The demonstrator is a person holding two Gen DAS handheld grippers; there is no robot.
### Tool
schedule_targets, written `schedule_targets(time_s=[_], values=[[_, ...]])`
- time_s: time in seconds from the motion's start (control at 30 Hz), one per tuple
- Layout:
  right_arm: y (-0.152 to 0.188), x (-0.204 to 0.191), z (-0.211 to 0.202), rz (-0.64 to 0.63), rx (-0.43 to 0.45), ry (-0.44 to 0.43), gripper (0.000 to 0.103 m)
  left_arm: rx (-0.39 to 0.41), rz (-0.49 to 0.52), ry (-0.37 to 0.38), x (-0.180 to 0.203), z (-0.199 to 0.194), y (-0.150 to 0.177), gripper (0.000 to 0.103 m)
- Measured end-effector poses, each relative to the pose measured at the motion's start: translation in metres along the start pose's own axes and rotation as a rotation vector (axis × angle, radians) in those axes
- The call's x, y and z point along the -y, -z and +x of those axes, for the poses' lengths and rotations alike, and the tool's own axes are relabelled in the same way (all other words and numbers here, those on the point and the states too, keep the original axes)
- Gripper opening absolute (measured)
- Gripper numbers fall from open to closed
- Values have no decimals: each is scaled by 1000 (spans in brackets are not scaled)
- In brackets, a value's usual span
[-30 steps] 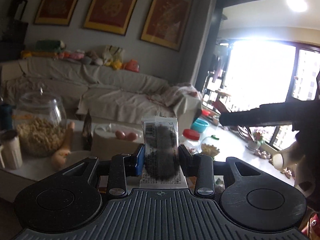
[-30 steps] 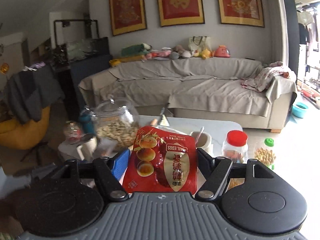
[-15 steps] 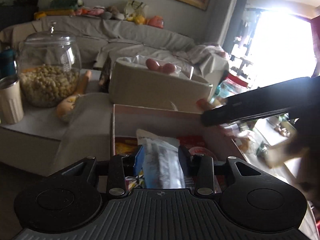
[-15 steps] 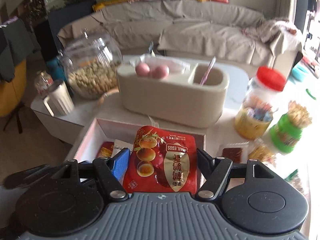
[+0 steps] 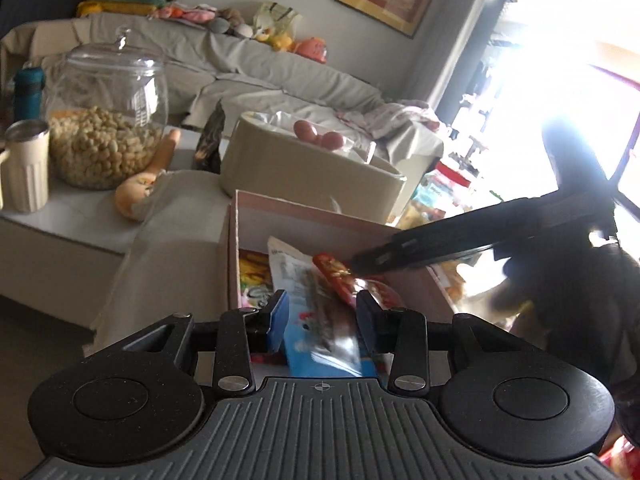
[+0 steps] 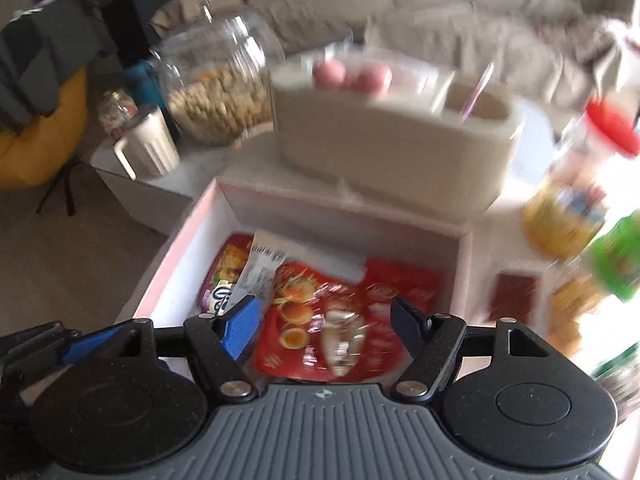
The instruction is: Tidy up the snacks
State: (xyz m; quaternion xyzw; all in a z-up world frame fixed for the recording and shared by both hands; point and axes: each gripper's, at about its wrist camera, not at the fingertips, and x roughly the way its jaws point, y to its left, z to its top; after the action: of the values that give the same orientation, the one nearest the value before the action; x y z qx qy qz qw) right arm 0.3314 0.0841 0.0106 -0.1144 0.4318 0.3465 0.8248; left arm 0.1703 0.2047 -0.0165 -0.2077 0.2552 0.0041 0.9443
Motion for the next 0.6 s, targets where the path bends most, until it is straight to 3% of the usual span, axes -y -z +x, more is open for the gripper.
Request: schedule_targets(time_s=[0.1,0.2,0.27,0.37,0.47,0.53,0.6], values=[[6,25,-39,-25,105,54,85,46,-7,67,9,-17,4,42],[12,63,-55,48,215,216,89,102,11,177,22,-29,14,42],[13,92,-44,141,197,284,91,81,27,237,33,-27,22,42],[14,135,-12,322,107,252,91,-3,54,264,49,-16,37,42],[19,152,9,452,156,206,83,-78,81,272,60,-9,53,42],[15,150,24,439,164,171,60,-116,79,268,60,-5,64,42],[11,147,33,416,160,173,58,-146,70,263,60,-1,72,42]])
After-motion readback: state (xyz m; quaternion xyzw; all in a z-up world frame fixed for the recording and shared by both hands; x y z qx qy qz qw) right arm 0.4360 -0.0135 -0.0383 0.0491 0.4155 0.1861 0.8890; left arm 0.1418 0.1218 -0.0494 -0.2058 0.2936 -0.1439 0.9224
